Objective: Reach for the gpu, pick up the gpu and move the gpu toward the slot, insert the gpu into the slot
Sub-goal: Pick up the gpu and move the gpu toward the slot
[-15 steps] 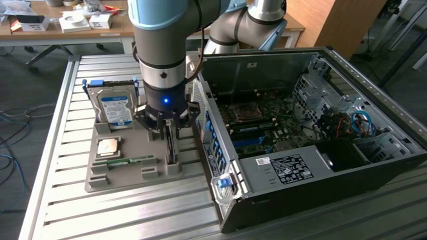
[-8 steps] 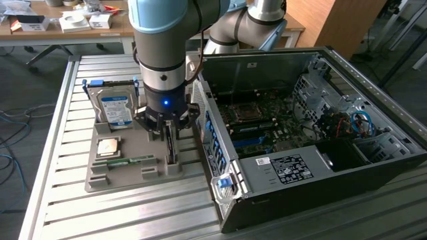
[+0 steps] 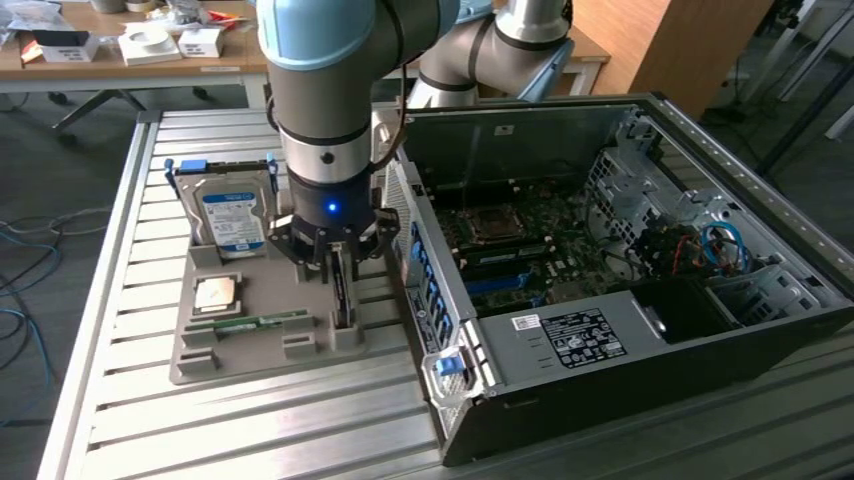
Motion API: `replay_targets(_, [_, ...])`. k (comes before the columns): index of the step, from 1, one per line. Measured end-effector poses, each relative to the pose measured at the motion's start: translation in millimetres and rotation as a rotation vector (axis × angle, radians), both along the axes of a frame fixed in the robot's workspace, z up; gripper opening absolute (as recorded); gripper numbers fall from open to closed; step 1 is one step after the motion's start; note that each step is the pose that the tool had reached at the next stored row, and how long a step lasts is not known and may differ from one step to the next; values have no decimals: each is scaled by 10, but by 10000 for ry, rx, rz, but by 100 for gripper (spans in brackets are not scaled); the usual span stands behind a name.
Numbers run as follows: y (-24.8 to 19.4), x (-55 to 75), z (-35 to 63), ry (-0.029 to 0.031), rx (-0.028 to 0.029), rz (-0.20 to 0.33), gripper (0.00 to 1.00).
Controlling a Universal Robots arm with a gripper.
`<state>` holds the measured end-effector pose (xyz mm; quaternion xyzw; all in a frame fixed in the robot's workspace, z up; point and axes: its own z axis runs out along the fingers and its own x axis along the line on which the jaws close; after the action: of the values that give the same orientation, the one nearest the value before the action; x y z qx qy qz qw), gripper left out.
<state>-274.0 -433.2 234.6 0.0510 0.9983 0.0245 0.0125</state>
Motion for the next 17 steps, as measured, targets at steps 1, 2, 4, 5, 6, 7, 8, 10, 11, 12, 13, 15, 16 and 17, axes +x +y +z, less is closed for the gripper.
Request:
replay_targets(1, [1,-5,-3,-3,3,-2,42])
replay_targets(2, [1,-5,-3,-3,2,-1,42])
replay_targets(4, [0,-6,-8,-1,1,1,42])
replay_targets(5, [0,-6,-17,-1,1,1,42])
replay_targets(6, [0,-6,-26,-1,1,1,42])
replay_targets(7, [0,-6,-32,0,0,1,42])
replay_targets(8, [0,-6,-34,1,-1,2,42])
replay_targets(10, [0,0,-36,0,1,2,42])
replay_targets(11, [0,2,-36,0,1,2,42])
replay_targets(12, [0,4,-36,0,1,1,42])
replay_targets(13, [0,4,-35,0,0,1,42])
replay_targets(15, [0,5,-36,-1,0,1,42])
replay_targets(16, [1,5,-36,0,1,1,42])
replay_targets(17, [6,5,-35,-1,0,0,42])
